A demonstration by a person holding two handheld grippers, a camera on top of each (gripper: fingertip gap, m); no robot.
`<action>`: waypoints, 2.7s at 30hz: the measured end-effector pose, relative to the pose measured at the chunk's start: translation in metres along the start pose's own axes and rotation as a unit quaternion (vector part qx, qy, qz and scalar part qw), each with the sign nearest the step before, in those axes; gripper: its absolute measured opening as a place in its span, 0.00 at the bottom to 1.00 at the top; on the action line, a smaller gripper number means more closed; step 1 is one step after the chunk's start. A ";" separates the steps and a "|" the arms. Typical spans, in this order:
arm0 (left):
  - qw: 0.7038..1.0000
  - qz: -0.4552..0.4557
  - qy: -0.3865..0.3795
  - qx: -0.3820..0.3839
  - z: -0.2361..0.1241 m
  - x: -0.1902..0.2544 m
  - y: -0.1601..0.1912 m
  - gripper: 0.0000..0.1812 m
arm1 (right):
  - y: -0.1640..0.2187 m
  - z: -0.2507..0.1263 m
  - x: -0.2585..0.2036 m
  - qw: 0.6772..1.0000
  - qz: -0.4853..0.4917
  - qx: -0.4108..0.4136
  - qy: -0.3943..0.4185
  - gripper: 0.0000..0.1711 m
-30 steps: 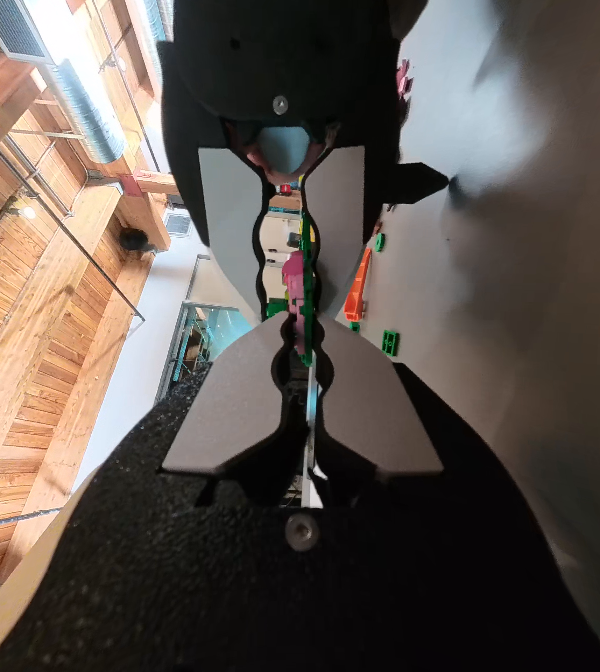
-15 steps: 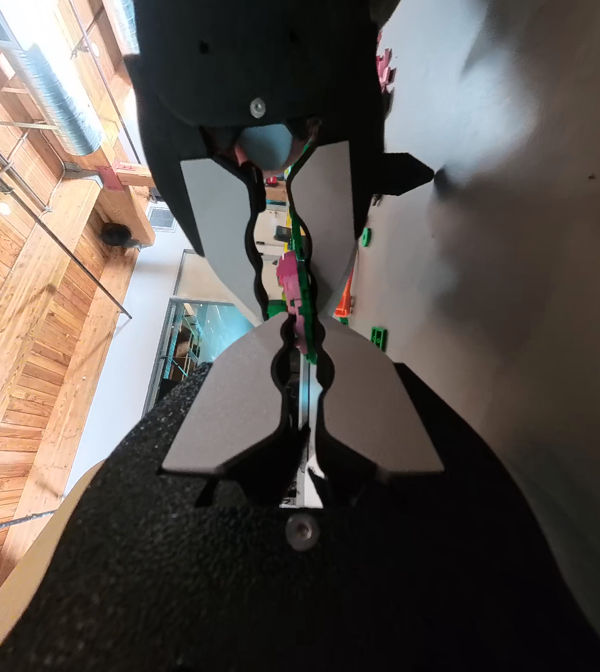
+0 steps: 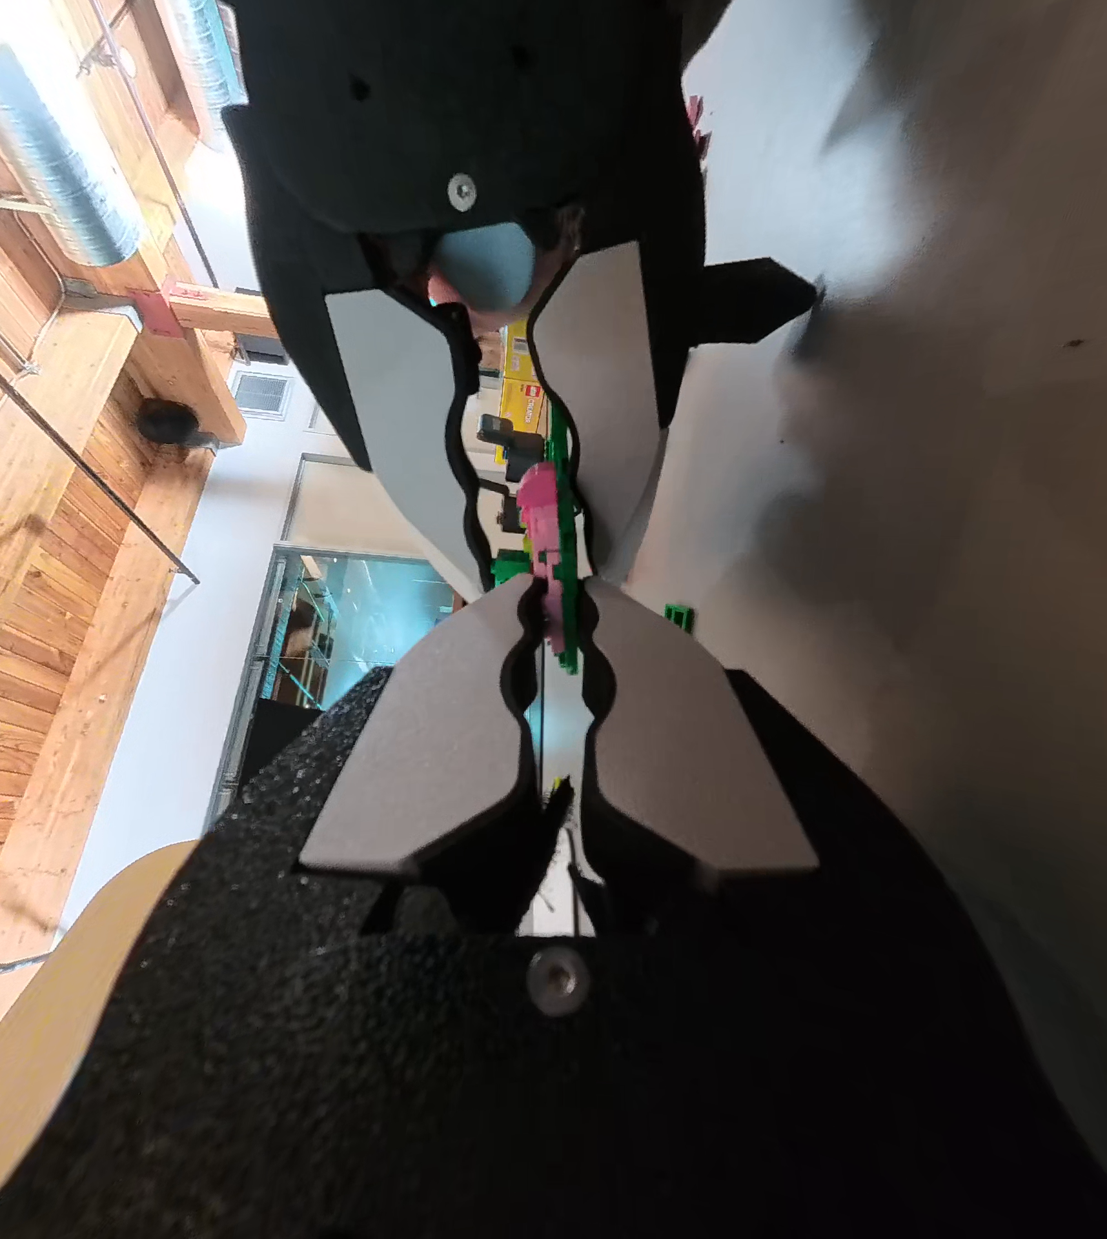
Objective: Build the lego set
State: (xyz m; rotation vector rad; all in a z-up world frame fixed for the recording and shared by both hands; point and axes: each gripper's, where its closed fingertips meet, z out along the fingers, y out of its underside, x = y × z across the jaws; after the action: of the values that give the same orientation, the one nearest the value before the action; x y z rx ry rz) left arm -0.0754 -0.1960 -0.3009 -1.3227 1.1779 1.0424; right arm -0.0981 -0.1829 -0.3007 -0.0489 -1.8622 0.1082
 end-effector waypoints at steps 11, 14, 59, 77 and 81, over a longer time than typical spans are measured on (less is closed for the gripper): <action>1.000 0.008 0.009 0.011 -0.001 0.005 -0.006 0.05 | -0.001 0.002 -0.005 1.000 -0.022 0.004 -0.009 0.18; 1.000 0.003 0.016 0.015 -0.001 0.007 -0.009 0.05 | 0.000 0.003 -0.009 0.999 -0.022 0.005 -0.030 0.16; 0.976 -0.191 0.063 0.081 -0.005 -0.001 -0.029 0.09 | -0.020 -0.028 -0.015 0.956 0.167 0.168 -0.170 0.16; 0.971 -0.213 0.018 0.104 -0.010 -0.019 -0.031 0.13 | -0.023 -0.033 -0.002 0.956 0.178 0.184 -0.142 0.16; 0.965 -0.223 0.020 0.137 -0.016 -0.023 -0.039 0.12 | -0.025 -0.035 -0.002 0.953 0.186 0.191 -0.147 0.16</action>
State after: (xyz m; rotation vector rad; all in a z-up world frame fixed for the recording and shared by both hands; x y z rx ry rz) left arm -0.0408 -0.2101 -0.2711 -1.3091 0.9509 0.5088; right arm -0.0632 -0.2059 -0.2903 -0.1215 -2.0775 0.7716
